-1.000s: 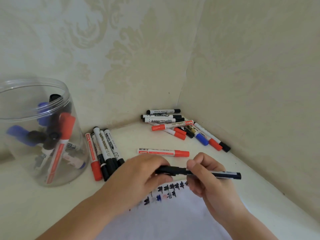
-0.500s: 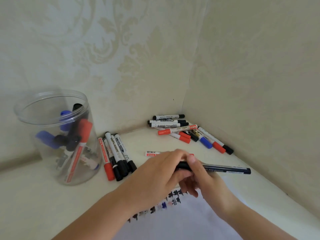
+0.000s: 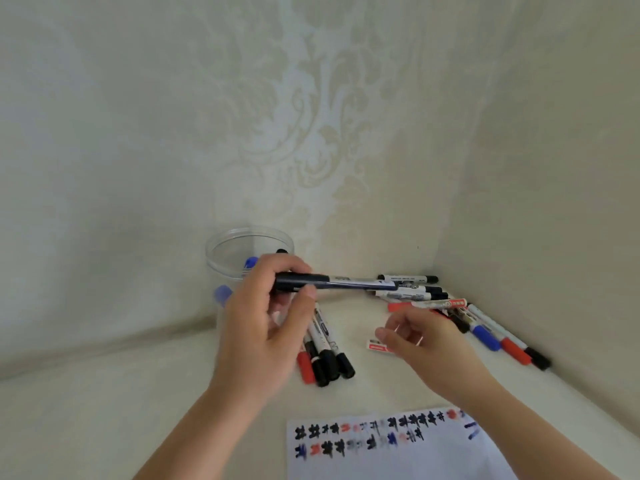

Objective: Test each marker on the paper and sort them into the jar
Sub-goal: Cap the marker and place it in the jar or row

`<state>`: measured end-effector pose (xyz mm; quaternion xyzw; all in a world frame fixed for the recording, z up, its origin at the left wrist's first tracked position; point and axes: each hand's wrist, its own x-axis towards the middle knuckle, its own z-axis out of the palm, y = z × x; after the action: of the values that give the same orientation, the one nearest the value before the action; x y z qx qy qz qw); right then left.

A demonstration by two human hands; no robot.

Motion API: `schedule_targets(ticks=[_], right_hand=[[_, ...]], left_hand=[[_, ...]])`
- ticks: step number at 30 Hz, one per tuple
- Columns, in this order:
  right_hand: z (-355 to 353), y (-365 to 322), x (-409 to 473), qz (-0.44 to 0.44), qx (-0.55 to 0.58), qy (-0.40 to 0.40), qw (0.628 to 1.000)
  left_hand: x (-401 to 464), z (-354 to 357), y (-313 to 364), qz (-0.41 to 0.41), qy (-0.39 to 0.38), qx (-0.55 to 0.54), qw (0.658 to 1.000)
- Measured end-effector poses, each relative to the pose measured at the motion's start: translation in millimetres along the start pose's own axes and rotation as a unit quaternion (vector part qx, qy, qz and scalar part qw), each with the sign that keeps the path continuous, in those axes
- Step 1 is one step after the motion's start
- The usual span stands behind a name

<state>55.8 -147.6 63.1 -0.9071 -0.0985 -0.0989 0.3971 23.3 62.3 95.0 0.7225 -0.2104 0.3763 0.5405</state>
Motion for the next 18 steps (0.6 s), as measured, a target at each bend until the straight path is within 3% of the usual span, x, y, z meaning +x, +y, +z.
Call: schedule_targets(ticks=[4,8,12,15,18], right_hand=[[11.6,-16.4,5.7,-0.015,0.098,0.026,0.995],[23.9,-31.1,17.8,-0.022,0.121,0.022,0.992],[33.1,-22.9,28.9,0.041,0.118,0.011,0.992],[37.8,-13.0,31.1,0.06,0.115,0.009,0.992],[33.7,-3.4,30.7,0.057,0.091,0.01,0.994]], left_hand=[[23.5,-44.5,5.6,0.04,0.137,0.075,0.987],[48.3,-67.1,7.6,0.075,0.185,0.217,0.956],[67.1,-60.7,-3.0,0.092,0.028,0.376,0.922],[66.1,-45.1,-15.6,0.045,-0.101,0.465,0.878],[57.7,-39.3,-25.8,0.003,-0.153,0.479,0.864]])
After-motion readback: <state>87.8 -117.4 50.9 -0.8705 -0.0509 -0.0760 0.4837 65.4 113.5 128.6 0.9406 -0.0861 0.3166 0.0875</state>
